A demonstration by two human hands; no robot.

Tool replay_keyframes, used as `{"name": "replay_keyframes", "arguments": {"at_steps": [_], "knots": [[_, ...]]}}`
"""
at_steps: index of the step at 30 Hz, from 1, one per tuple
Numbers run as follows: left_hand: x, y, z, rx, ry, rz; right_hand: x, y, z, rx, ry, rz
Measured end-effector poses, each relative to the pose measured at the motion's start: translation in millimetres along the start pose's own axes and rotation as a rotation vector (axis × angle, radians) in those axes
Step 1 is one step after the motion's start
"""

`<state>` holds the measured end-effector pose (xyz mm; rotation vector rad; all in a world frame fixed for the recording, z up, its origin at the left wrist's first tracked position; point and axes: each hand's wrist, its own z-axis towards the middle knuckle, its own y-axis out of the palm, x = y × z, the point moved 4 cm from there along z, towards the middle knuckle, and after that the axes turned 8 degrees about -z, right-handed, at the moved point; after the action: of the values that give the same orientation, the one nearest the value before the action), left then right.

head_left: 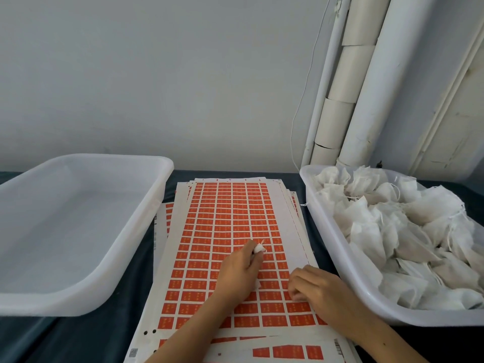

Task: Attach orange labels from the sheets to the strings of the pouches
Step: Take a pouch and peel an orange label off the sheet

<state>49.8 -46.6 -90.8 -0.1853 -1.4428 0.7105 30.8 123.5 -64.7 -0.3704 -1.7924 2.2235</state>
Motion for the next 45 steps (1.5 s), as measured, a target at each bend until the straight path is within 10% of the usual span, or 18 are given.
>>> {"name": "replay_keyframes", "arguments": {"at_steps": [23, 36, 45], "knots": [[-2, -2, 1, 0.009, 0.002, -0.165, 9, -1, 18, 0.011, 0.602, 0.707], [-1, -1, 1, 0.022, -0.040, -0.152, -4, -16, 27, 0.178, 0.680, 0.600], [11, -29, 14, 0.124, -0.281, -1.008, 16, -31, 77, 0.552, 0.726, 0.855]]}}
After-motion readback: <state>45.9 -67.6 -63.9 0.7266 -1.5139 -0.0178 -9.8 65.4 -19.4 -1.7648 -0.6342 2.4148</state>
